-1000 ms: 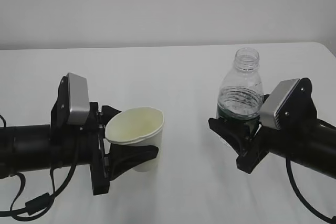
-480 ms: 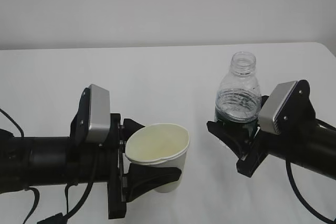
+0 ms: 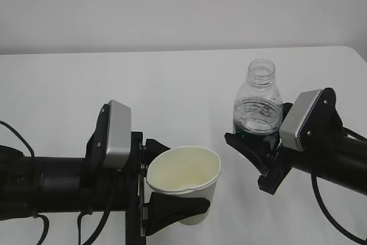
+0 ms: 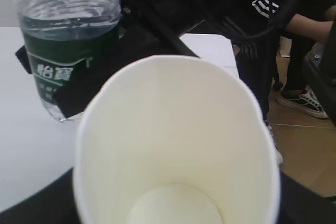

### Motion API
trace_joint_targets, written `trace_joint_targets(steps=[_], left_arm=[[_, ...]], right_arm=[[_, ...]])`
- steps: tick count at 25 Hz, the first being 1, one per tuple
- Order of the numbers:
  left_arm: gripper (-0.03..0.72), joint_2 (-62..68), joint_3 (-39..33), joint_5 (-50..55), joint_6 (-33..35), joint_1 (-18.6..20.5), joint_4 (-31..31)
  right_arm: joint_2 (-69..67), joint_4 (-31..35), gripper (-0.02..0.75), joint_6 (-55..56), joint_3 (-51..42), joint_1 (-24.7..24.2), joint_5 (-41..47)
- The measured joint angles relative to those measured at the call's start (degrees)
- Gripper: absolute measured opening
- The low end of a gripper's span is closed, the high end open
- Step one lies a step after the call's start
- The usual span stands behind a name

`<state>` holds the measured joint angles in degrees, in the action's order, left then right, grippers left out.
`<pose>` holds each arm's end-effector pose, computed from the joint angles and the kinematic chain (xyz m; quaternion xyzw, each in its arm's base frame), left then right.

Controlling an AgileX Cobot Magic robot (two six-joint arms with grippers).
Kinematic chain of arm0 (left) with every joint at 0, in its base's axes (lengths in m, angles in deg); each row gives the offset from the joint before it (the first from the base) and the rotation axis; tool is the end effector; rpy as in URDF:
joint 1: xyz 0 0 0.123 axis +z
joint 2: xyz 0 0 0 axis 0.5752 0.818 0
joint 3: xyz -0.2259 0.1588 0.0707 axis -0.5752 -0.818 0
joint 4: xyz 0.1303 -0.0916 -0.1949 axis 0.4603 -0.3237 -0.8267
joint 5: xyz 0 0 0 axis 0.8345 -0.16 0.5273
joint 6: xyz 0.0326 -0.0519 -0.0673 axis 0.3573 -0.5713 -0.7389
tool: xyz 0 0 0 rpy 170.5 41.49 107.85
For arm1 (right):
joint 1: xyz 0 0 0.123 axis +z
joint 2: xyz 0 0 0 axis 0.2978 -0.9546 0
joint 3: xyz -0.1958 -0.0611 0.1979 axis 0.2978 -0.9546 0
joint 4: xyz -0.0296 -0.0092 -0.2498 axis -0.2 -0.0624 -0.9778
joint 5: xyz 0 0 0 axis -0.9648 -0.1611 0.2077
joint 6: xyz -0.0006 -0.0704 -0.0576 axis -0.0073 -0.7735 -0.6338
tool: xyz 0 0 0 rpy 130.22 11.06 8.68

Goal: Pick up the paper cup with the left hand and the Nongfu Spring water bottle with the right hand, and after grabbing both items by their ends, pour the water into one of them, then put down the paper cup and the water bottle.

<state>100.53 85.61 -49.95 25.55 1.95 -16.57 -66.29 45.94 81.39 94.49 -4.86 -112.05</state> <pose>0.2007 -0.2105 0.1340 0.5061 0.5860 -0.4114 0.4809 0.2471 0.1043 0.1356 -0.4063 0.6667 0.1539 0.6055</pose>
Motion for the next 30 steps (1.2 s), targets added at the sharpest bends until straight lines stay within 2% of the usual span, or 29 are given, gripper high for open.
trace_joint_targets(steps=[10, 17, 30], left_arm=[[0.459, 0.0, 0.0, 0.0, 0.0, -0.5, -0.1], [0.459, 0.0, 0.0, 0.0, 0.0, -0.5, -0.1], [0.459, 0.0, 0.0, 0.0, 0.0, -0.5, -1.1]], right_arm=[[0.0, -2.4, 0.463, -1.1, 2.9, 0.0, 0.0], [-1.9, -3.2, 0.463, -2.6, 6.2, 3.2, 2.2], [-3.3, -6.0, 0.463, -6.2, 11.2, 3.2, 7.0]])
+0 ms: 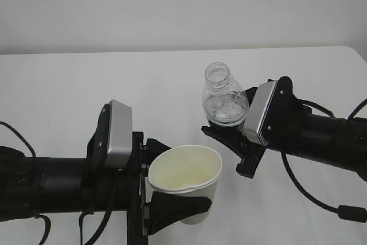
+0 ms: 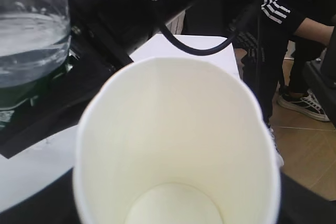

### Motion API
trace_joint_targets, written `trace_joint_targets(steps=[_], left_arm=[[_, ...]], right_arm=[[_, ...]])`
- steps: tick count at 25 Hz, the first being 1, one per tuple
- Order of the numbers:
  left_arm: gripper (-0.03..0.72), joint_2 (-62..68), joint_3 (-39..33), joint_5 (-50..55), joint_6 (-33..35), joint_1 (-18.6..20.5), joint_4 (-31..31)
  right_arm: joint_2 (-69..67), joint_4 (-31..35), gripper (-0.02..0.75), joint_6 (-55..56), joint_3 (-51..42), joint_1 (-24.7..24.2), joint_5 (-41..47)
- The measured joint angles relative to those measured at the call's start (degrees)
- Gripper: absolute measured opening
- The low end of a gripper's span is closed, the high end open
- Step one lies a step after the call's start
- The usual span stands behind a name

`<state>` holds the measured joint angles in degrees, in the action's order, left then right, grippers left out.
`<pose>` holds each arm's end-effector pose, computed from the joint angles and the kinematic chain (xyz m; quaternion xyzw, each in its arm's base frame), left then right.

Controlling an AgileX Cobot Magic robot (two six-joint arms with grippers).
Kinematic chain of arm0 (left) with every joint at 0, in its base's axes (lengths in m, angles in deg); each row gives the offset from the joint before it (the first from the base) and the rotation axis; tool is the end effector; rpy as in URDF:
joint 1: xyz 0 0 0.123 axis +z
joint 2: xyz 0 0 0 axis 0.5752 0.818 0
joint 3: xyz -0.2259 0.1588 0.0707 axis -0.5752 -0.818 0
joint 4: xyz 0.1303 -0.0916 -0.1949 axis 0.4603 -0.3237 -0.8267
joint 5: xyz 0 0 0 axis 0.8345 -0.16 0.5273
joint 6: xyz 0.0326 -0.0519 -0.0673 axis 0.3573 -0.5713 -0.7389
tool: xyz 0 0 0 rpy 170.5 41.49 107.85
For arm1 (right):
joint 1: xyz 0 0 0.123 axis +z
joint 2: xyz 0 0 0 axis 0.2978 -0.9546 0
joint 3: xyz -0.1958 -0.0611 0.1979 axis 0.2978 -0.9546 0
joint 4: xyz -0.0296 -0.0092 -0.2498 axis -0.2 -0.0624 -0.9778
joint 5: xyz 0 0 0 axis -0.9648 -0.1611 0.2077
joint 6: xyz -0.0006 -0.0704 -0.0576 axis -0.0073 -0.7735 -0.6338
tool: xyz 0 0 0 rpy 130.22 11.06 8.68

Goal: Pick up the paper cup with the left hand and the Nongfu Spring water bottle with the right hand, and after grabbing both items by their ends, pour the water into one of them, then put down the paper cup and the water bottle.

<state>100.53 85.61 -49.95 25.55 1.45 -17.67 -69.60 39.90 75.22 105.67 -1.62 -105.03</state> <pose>0.2004 -0.2121 0.1344 0.5013 0.5881 -0.4116 0.4832 0.2822 0.1328 0.1417 -0.5147 0.5981 0.1143 0.6035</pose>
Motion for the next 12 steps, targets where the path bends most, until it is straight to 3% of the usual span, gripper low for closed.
trace_joint_targets(steps=[12], left_arm=[[0.459, 0.0, 0.0, 0.3, 1.8, 0.0, -1.5]], right_arm=[[0.0, -1.4, 0.463, -7.0, 0.5, 0.0, -0.1]])
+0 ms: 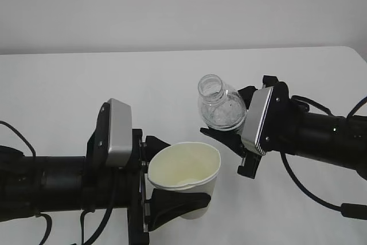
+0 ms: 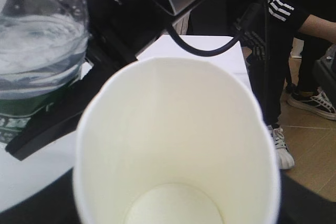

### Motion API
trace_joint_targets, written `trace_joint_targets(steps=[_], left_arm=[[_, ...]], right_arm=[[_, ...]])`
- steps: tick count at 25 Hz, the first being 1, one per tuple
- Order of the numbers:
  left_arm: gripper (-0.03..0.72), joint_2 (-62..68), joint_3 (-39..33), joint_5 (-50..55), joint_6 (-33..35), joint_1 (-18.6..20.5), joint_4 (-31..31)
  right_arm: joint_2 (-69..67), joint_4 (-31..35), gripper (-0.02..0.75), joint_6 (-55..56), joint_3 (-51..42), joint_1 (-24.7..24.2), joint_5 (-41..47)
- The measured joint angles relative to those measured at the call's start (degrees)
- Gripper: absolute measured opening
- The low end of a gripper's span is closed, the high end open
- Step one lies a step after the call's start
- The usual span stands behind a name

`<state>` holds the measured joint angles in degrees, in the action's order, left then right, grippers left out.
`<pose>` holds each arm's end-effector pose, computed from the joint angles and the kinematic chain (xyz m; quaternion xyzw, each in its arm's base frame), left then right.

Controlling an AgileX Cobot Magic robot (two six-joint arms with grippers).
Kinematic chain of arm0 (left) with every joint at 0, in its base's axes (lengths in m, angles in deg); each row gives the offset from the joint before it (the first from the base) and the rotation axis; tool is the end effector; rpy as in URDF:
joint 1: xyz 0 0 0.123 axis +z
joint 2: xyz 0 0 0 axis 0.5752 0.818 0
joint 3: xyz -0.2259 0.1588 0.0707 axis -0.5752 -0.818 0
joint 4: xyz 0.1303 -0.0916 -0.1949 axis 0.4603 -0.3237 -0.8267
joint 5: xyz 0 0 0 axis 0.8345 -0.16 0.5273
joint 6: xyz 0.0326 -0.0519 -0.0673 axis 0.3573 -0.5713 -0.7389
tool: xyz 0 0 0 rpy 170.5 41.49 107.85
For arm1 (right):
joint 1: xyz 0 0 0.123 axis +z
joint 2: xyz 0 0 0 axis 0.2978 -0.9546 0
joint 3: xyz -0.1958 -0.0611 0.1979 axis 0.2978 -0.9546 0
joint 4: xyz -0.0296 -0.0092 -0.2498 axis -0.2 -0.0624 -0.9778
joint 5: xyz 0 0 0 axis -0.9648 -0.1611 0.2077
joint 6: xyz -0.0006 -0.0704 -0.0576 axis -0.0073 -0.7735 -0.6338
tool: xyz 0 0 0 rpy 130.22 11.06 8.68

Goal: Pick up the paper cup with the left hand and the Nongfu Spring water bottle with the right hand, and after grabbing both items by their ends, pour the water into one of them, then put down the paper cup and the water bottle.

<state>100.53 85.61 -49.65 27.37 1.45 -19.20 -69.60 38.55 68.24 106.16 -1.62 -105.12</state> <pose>0.2026 -0.2118 0.1345 0.5012 0.5876 -0.3994 0.4940 0.2828 0.1344 0.1430 -0.5585 0.5563 0.0792 0.6102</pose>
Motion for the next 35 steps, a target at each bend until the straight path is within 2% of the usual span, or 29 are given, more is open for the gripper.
trace_joint_targets(steps=[35], left_arm=[[0.456, 0.0, 0.0, 0.6, 0.1, 0.0, 1.9]], right_arm=[[0.0, 3.1, 0.463, -18.0, 0.2, 0.0, -4.3]])
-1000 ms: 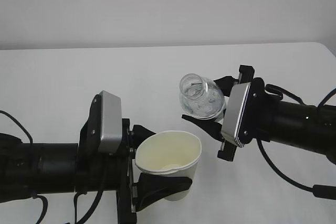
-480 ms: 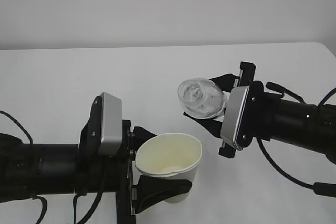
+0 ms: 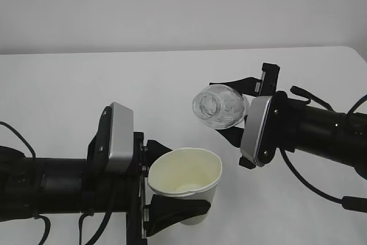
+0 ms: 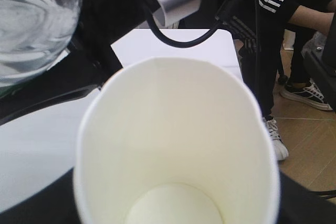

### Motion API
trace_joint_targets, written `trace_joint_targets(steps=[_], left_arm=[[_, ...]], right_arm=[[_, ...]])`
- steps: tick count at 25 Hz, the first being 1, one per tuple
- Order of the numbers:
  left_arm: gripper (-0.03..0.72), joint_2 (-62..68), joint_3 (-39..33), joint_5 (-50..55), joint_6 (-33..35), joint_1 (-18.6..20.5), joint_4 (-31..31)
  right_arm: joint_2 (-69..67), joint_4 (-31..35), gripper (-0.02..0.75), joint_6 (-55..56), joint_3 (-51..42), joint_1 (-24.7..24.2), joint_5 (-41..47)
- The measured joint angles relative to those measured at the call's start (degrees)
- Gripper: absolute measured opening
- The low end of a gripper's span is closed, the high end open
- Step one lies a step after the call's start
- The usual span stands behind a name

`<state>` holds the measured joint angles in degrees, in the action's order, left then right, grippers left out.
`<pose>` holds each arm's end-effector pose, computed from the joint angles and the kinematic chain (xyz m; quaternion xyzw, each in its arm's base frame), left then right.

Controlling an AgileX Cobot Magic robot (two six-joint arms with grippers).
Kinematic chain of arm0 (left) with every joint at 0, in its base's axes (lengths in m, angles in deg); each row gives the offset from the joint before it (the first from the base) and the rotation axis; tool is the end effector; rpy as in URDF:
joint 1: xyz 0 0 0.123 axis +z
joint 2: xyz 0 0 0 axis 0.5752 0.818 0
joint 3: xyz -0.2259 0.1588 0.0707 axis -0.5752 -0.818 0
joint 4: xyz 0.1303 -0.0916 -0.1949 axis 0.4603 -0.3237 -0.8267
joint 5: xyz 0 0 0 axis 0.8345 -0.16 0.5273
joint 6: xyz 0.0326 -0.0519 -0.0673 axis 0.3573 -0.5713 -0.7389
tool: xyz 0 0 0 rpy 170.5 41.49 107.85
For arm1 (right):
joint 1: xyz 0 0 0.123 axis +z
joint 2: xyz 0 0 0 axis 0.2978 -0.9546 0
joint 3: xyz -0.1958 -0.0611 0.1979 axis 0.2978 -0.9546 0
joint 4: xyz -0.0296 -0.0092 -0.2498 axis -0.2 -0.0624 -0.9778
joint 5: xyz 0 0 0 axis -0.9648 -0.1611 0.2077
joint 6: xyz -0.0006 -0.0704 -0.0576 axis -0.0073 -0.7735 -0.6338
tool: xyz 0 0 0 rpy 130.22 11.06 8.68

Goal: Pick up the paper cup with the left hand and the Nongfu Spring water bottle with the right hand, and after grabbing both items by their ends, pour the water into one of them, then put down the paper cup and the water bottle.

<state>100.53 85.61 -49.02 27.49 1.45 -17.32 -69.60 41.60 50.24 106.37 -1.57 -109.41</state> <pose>0.2002 -0.2118 0.1329 0.5158 0.5827 -0.3988 0.4852 0.2860 0.1348 0.1513 -0.6065 0.4589 -0.0189 0.6491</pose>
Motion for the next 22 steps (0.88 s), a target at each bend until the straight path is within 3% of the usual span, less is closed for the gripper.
trace_joint_targets(steps=[22], left_arm=[[0.445, 0.0, 0.0, -0.1, 0.6, 0.0, 0.7]], right_arm=[[0.0, 1.5, 0.463, -10.8, 0.0, 0.0, -2.2]])
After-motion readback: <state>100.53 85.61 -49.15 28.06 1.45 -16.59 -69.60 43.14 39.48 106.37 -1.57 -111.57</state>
